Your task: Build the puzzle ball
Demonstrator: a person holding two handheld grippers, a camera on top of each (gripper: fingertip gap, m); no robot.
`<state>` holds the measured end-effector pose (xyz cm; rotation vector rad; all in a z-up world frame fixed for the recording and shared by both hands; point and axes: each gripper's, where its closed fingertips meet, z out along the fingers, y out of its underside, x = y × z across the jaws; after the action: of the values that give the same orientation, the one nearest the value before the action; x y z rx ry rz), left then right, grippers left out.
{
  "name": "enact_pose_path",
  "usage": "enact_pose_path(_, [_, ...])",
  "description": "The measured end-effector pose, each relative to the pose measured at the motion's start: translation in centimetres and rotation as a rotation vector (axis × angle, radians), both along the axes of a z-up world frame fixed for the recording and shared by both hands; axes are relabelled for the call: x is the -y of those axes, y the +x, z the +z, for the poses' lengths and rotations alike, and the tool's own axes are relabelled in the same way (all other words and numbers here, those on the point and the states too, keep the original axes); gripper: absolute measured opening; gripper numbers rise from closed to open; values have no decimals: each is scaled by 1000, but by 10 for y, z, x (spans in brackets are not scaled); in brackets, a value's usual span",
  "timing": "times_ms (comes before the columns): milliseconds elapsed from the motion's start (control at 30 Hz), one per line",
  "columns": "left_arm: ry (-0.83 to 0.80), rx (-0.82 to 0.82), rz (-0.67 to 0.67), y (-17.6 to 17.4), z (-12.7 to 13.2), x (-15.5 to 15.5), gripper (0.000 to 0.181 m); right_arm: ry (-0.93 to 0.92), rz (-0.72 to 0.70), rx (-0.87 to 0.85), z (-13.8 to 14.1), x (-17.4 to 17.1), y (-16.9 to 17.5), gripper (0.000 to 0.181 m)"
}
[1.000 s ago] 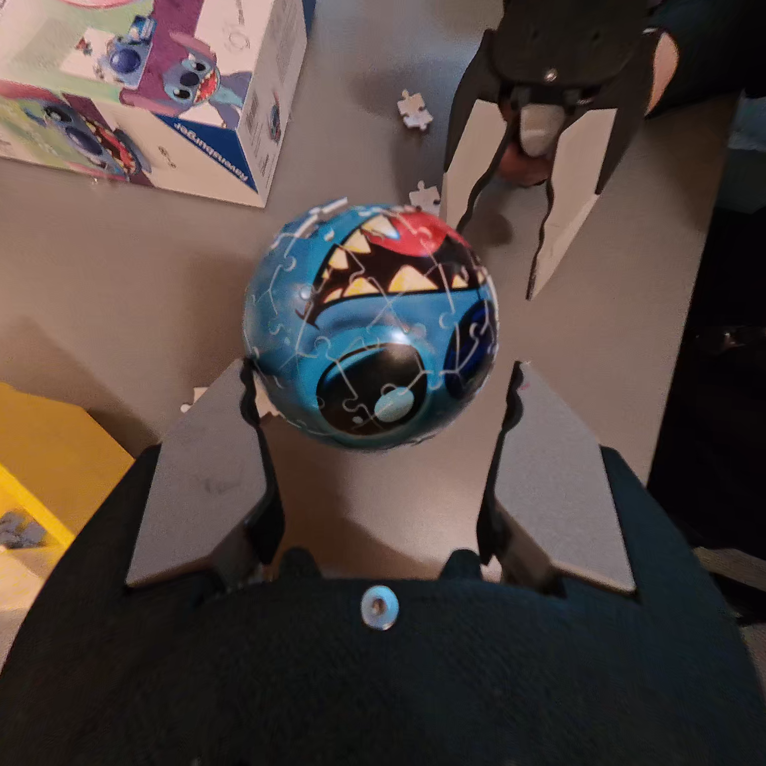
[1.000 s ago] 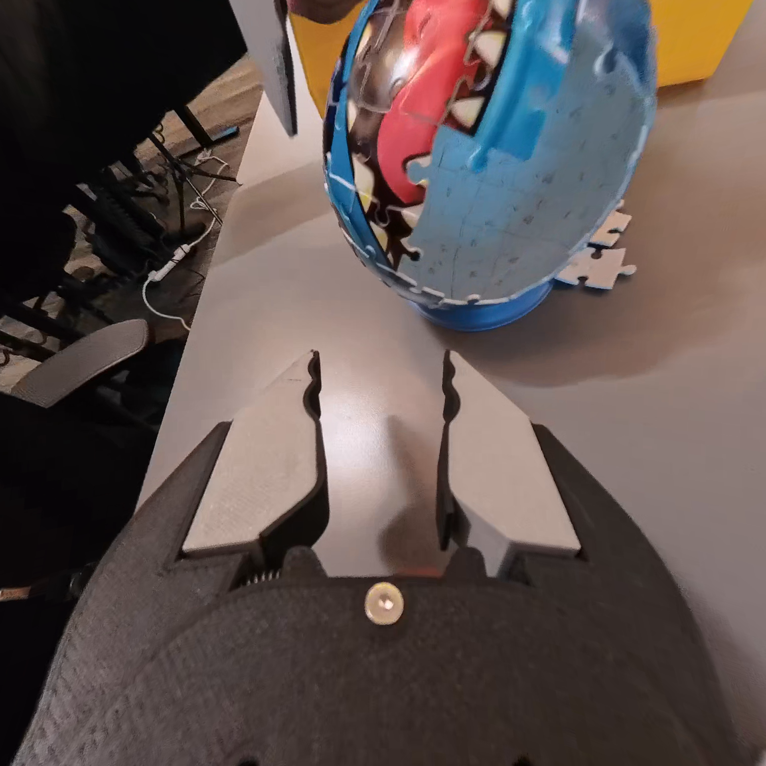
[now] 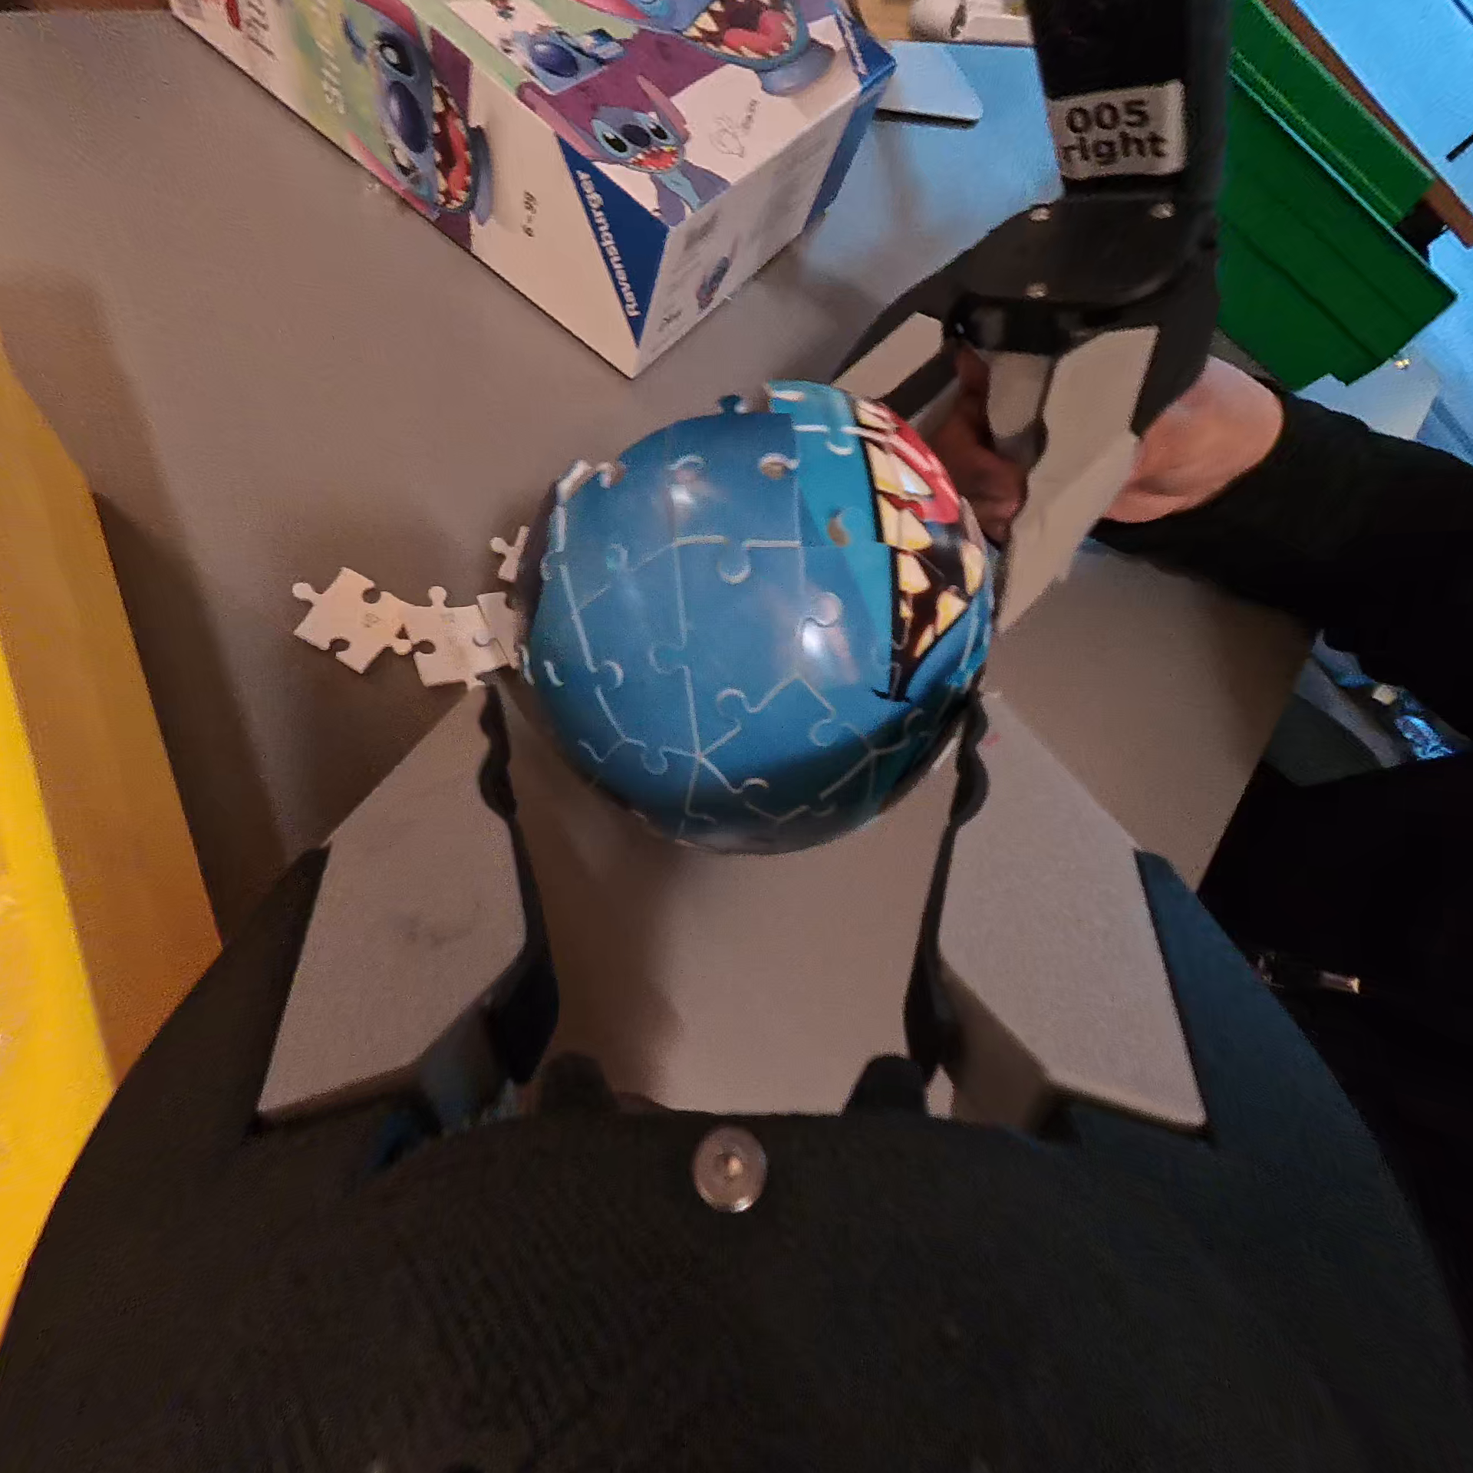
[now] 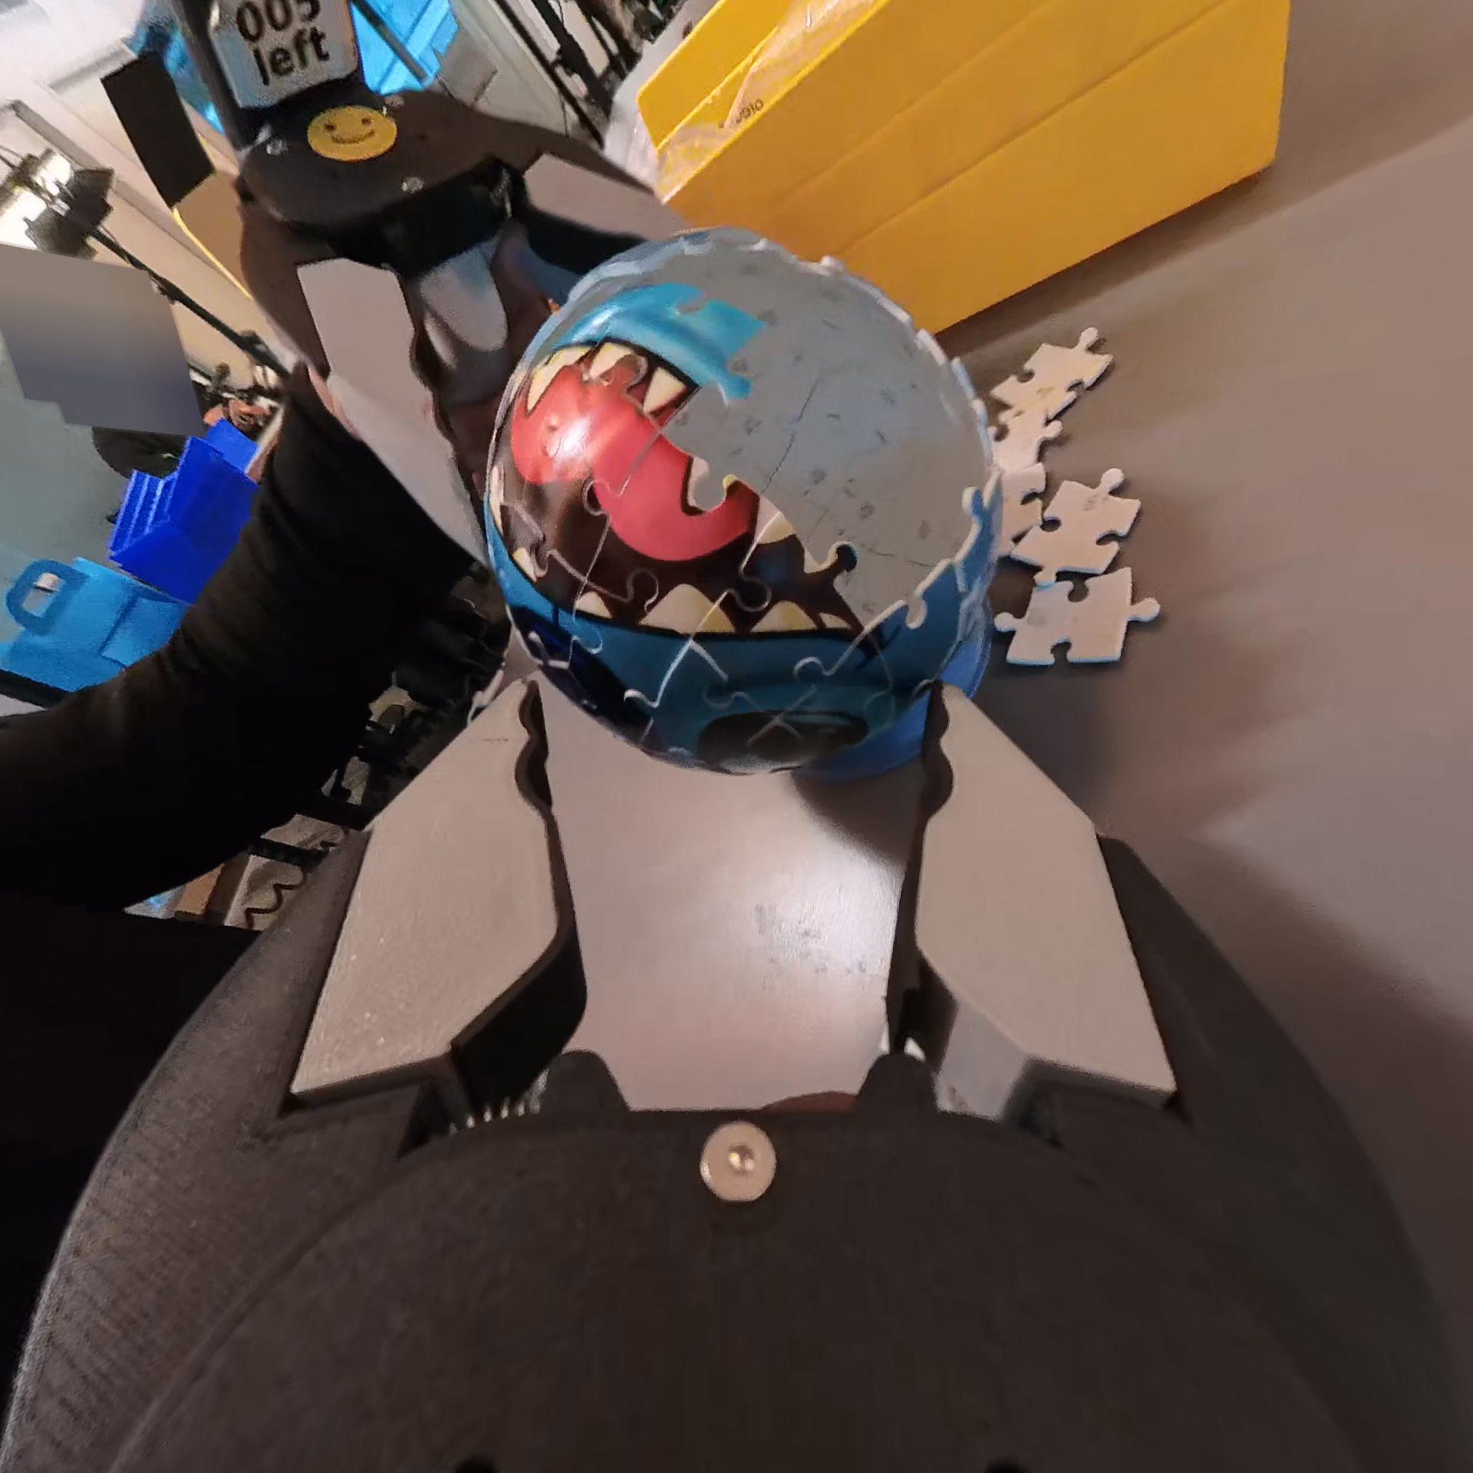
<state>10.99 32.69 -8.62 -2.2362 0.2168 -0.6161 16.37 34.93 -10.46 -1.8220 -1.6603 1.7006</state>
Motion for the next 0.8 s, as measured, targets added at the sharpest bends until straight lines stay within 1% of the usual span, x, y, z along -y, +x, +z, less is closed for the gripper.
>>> enact_pose_path(33, [6, -12, -2, 2, -1, 3, 106, -9, -2, -5, 1, -1, -2, 93])
enact_pose_path(100, [22, -45, 21, 5, -4, 10, 109, -10, -2, -36, 6, -3, -7, 95])
enact_pose_path(300, [172, -158, 101, 17, -13, 31, 111, 106, 65, -165, 19, 0, -9, 92])
enact_pose_path(367, [213, -147, 118, 23, -13, 39, 111, 153, 96, -194, 20, 4, -6, 92])
enact_pose_path(433, [233, -104, 131, 26, -11, 47, 109, 190, 110, -184, 19, 4, -3, 91])
enact_pose_path(500, [235, -59, 159, 19, -7, 51, 110, 205, 109, -155, 22, -2, 0, 88])
enact_pose_path(633, [224, 61, 183, 1, 5, 42, 112, 176, 116, -127, 33, -10, 4, 85])
enact_pose_path(700, [206, 78, 185, -4, 3, 31, 114, 172, 128, -83, 31, -13, 5, 86])
enact_pose_path(800, [163, 76, 176, -4, -6, 18, 117, 168, 114, -41, 28, -15, 1, 86])
